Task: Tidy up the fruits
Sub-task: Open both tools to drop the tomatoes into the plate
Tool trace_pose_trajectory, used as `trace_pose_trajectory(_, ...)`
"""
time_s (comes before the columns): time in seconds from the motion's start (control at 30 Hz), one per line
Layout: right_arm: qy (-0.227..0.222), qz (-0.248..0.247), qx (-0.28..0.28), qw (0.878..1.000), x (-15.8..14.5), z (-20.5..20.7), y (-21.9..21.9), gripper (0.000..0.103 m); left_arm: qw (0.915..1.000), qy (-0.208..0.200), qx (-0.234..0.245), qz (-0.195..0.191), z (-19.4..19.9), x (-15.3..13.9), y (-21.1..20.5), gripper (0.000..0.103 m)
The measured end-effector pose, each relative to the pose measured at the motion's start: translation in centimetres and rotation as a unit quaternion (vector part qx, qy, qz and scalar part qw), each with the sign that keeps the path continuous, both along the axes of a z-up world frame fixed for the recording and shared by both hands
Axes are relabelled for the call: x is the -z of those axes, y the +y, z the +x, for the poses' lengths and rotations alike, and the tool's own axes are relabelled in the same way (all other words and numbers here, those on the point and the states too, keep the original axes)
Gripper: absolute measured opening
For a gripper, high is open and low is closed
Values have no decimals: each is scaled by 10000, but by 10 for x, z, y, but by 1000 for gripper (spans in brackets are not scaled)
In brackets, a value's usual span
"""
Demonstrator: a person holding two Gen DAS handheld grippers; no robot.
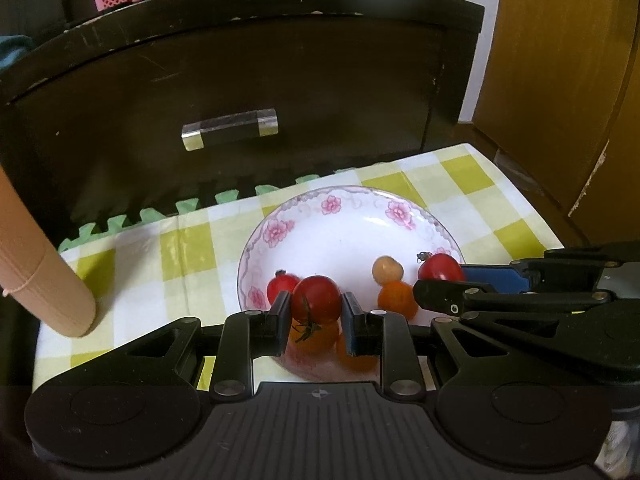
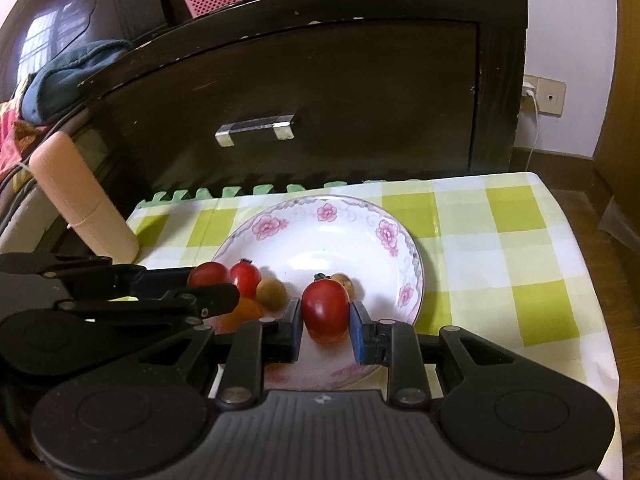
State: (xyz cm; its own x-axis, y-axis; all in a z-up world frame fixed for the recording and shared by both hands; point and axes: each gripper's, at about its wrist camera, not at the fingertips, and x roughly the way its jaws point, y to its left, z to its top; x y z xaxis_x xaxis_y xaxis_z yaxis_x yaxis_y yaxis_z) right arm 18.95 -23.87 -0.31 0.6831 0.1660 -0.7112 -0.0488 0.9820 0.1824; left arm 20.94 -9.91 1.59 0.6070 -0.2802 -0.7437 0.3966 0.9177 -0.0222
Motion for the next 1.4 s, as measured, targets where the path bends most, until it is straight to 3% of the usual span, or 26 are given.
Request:
trace_pose_trajectory(0.57,61,208,100,9997,10,44,-11,26,9994,219,-145,-231,44,12,-8,32)
trace_pose_trajectory(0.93,290,358,132,9988,24,51,-16,26,9986,459,-85,-238,54,27,-11,32)
trace_pose_trajectory(1.4,310,388,184,9986,25,49,-16,27,9987,456,-127,-173,53,26,-10,38)
